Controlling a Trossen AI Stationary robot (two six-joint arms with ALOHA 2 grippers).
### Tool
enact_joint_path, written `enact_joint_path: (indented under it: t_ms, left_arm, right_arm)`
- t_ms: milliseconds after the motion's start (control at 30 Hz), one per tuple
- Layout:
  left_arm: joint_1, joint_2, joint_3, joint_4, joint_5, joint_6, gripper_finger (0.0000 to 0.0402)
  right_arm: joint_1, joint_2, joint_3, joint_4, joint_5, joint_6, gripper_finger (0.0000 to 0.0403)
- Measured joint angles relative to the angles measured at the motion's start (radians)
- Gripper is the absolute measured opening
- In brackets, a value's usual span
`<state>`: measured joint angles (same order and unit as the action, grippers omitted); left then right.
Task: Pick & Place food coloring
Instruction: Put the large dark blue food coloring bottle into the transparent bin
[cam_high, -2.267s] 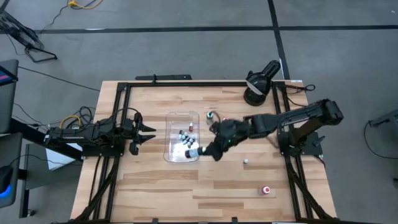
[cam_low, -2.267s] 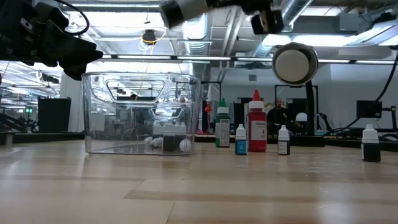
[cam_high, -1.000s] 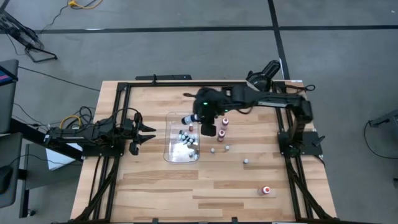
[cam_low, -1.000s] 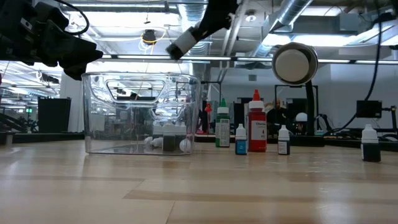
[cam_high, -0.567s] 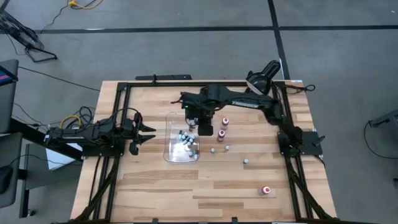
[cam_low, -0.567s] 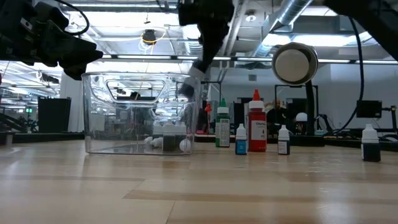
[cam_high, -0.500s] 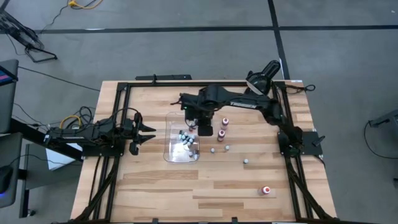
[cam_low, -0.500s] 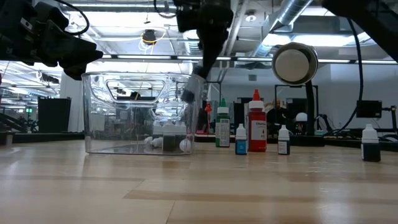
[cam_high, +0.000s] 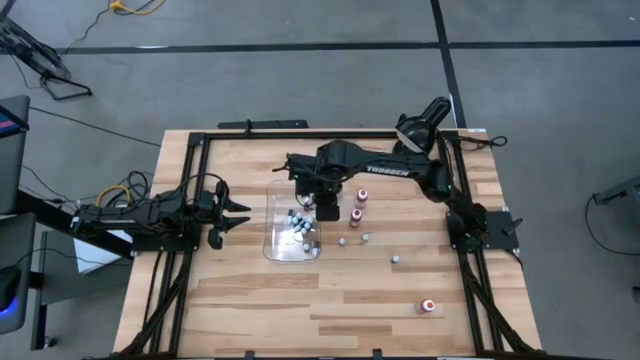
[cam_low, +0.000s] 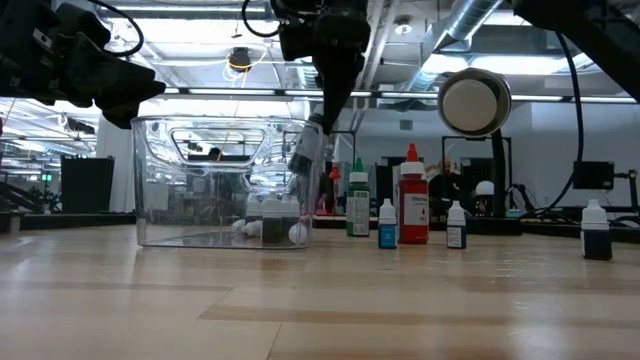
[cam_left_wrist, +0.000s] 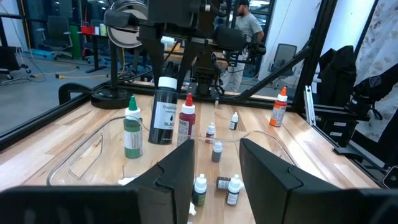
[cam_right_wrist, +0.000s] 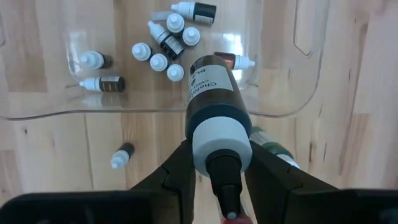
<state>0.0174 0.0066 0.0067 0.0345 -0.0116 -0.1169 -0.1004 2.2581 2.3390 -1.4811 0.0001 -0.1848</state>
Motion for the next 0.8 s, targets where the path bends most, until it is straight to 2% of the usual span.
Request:
enact_joint_path:
  t_ms: [267,533,800]
  left_arm:
    - [0.0,0.0,0.0,0.0,0.0,0.0,0.0118]
    - [0.0,0.0,0.0,0.0,0.0,0.0,0.0118]
    - [0.0,0.0,0.0,0.0,0.0,0.0,0.0118]
  right_arm:
    - [0.02,0.001,0.0,-0.012,0.002,-0.058,0.0103]
    - [0.036,0.001,-0.001,-0.095,0.007,-0.107,0.0103]
    - [0.041,0.001,-0.006,-0.091,0.007,-0.102,0.0103]
